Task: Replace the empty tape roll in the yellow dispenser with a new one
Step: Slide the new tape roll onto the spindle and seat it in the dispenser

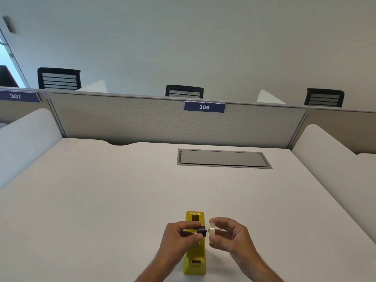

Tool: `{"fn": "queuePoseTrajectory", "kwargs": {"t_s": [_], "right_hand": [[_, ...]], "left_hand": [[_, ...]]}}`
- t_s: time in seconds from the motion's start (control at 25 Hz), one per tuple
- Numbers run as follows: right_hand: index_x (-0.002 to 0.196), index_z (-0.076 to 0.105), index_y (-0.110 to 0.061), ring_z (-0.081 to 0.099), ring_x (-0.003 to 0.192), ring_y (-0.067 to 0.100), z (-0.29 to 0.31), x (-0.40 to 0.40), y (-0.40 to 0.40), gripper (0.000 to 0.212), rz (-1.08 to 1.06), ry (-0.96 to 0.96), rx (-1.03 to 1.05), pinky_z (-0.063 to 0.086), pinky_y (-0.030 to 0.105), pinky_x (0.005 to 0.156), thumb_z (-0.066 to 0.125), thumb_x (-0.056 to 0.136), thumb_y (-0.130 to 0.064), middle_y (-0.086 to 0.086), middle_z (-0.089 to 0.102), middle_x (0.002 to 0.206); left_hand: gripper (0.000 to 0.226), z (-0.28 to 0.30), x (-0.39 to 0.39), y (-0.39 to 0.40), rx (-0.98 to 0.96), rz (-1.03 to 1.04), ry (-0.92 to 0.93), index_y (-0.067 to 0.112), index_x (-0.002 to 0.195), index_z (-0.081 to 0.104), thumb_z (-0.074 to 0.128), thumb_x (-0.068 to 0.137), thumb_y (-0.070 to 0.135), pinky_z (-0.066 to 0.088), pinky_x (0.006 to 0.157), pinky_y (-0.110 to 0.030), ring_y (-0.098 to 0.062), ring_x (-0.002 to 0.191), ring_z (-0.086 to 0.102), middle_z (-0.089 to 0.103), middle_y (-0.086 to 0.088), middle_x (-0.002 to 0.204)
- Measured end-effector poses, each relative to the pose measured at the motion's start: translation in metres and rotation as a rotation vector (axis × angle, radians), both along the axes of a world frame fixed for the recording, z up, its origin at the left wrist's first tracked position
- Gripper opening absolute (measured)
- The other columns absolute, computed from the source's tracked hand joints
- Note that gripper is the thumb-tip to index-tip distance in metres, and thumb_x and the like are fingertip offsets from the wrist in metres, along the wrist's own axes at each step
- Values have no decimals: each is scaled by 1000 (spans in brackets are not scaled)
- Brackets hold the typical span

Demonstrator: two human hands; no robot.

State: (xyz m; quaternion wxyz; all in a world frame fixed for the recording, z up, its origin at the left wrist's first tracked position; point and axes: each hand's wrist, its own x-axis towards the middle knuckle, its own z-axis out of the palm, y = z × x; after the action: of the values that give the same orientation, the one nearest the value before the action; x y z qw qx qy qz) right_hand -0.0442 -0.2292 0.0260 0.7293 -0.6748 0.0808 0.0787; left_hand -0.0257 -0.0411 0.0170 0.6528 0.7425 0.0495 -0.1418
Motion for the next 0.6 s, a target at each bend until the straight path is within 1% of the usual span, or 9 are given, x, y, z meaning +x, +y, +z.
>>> {"fn": "queuePoseTrajectory", "kwargs": {"t_s": [0.08,0.16,0.28,0.36,0.48,0.6], "right_hand": [[103,73,-8,73,92,28,3,0,1,36,16,4,19,63,44,71,81,71,8,6,76,99],[103,73,-6,73,93,29,4,0,1,38,22,6,30,62,45,72,82,69,8,9,76,100],[104,72,-5,72,94,32,4,0,2,42,29,5,47,61,50,78,84,67,9,14,75,101],[106,71,-4,72,95,34,5,-1,2,42,43,6,60,60,51,81,83,68,9,15,75,100],[106,72,-4,72,95,35,7,-1,3,41,62,8,72,59,52,82,82,68,8,17,76,100],[104,73,-6,72,95,35,8,-1,4,42,73,10,67,59,53,83,83,66,6,17,76,100]], "left_hand": [[28,1,0,0,4,-13,-12,27,99,81,84,76,11,59,94,-41,-21,94,74,81,4,96],[29,2,-1,0,2,-37,-28,29,98,80,83,76,11,59,89,-34,-19,91,75,82,4,91],[29,4,-2,0,9,-61,-48,34,97,80,83,77,13,56,82,-25,-15,89,76,82,6,90],[30,6,-4,0,16,-66,-54,37,95,80,83,77,13,56,82,-25,-15,88,76,82,7,90],[34,8,-3,1,29,-72,-63,42,91,79,82,77,12,59,88,-30,-15,88,76,81,9,91],[36,7,-3,1,40,-78,-82,44,93,79,81,78,11,59,92,-34,-14,90,76,81,10,93]]}}
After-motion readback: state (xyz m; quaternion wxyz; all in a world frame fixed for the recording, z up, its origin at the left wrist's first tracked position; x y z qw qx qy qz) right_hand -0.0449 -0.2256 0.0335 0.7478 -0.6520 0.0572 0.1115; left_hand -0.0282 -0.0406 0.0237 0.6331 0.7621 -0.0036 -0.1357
